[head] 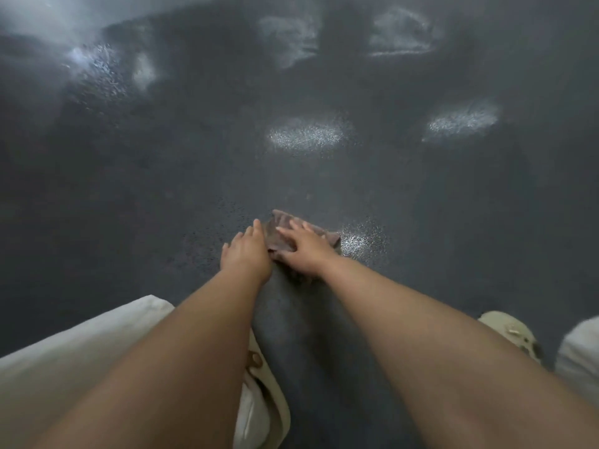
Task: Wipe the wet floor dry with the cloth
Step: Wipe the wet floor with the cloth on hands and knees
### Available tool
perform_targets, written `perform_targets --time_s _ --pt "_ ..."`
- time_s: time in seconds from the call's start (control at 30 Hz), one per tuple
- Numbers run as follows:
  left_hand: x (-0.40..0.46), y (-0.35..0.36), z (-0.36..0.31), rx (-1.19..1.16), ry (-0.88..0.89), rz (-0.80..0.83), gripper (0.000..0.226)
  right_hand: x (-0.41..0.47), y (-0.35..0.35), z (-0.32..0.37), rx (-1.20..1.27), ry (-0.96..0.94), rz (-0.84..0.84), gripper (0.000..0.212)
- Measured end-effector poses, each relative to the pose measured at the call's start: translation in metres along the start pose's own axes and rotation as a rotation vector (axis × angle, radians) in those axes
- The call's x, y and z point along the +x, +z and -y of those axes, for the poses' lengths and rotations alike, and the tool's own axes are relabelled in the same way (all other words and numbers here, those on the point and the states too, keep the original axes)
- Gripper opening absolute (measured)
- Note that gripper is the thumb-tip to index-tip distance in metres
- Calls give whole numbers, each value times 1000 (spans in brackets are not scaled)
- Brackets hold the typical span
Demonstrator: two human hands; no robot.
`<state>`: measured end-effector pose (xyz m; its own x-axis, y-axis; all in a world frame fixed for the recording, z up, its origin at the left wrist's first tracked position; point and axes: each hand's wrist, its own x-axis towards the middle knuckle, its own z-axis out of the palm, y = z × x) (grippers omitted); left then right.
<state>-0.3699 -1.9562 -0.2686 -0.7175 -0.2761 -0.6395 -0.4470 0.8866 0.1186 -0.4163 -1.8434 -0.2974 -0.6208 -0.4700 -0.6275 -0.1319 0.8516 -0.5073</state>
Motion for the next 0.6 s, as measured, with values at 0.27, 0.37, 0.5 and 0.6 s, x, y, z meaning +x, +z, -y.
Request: perform_targets --time_s 0.27,0.37,0.5,0.6 --pt "-86 -25 -5 -62 92 -100 76 -93 -23 9 329 281 -379 36" --pt "-115 -25 -4 -71 114 -142 79 -115 -16 11 474 342 -456 30" --pt "-136 -18 -9 -76 126 -147 81 -128 -12 5 526 331 -507 25" --pt "-145 -10 -13 -68 140 -130 81 -130 -11 -1 505 295 -497 26"
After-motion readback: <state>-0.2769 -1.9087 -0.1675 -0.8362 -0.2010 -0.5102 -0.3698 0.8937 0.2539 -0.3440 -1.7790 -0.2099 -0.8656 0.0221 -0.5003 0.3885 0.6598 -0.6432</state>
